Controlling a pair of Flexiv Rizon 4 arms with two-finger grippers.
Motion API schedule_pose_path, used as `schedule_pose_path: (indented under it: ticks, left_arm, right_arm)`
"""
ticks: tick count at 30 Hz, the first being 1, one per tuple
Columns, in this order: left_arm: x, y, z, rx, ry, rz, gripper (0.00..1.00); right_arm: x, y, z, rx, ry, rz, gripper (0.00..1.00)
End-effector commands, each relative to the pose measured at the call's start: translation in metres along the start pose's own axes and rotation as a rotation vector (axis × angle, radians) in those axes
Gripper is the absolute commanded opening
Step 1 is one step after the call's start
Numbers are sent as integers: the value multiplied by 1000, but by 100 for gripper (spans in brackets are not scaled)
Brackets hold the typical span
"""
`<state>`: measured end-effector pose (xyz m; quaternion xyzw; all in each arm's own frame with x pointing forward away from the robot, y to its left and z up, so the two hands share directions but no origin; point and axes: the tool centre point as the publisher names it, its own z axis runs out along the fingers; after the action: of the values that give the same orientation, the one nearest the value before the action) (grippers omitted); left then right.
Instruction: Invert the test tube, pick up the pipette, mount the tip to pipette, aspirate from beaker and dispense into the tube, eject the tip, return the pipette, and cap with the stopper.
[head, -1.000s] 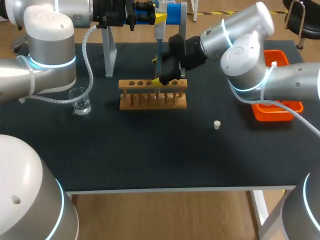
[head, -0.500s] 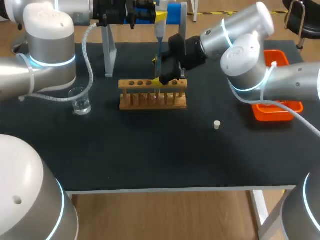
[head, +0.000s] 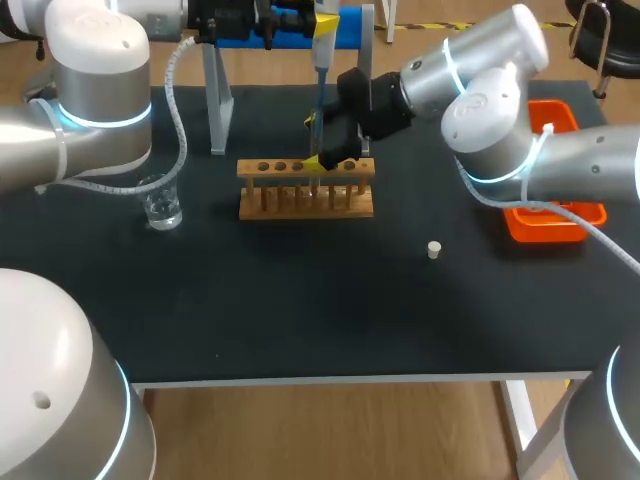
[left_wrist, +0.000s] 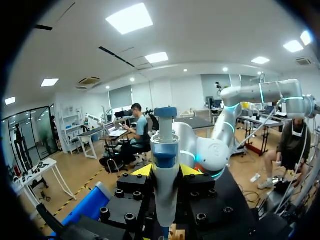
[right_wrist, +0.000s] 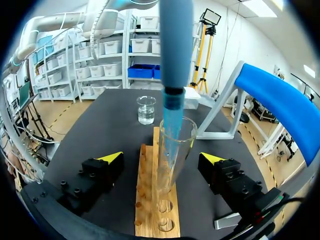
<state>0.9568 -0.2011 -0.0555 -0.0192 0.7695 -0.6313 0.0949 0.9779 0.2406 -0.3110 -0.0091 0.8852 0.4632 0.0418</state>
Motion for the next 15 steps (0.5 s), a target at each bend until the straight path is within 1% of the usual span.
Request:
schedule_pose_path:
  ticks: [1,15]
  left_arm:
    - [4,-7,0,-8,-8,2,0]
    - [10,-21,-1,-21,-19,17,0]
  right_arm:
    - [1,0,-1,3,-1,0,100]
    - [1,0,-1,3,-1,0,100]
